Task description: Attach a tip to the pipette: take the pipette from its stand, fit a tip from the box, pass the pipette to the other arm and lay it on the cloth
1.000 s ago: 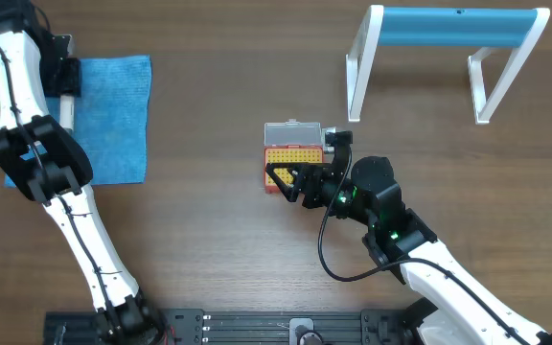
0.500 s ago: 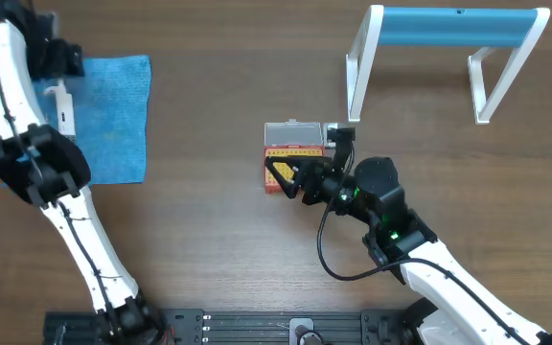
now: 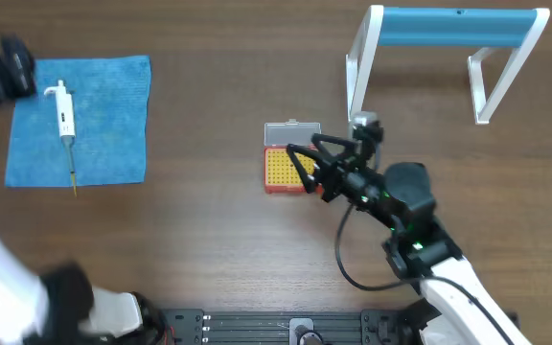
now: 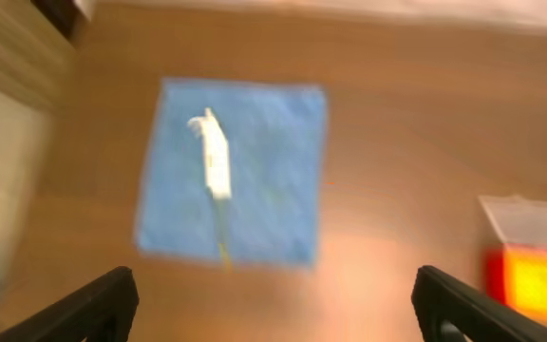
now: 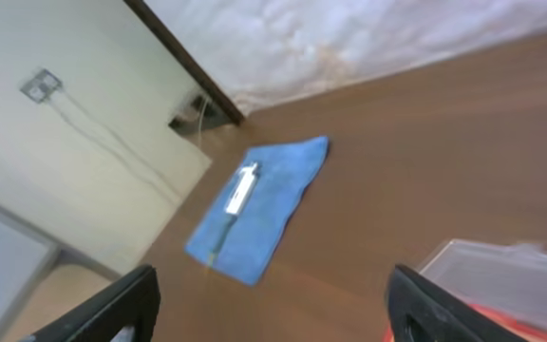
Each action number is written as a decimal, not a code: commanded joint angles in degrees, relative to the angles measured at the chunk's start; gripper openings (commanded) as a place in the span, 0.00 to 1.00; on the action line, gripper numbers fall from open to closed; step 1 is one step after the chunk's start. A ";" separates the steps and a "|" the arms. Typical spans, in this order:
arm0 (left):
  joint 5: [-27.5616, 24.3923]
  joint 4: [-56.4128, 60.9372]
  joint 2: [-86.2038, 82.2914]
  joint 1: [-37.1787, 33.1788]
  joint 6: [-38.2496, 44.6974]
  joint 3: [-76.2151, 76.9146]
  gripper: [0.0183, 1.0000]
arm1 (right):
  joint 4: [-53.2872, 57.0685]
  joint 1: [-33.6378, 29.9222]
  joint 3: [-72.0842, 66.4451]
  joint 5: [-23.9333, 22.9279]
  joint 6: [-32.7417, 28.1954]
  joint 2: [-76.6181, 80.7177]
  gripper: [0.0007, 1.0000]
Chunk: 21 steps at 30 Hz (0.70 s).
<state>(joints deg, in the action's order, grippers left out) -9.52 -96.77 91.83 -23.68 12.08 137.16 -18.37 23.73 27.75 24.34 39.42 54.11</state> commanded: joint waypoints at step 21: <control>-15.58 42.12 -82.09 0.13 -31.93 -99.25 0.94 | 49.37 -16.55 -5.46 -8.46 -36.46 -54.01 0.77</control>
<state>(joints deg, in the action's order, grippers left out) -26.61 -57.17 10.52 -23.44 -23.20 41.76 30.76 7.53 25.17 21.47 4.01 0.73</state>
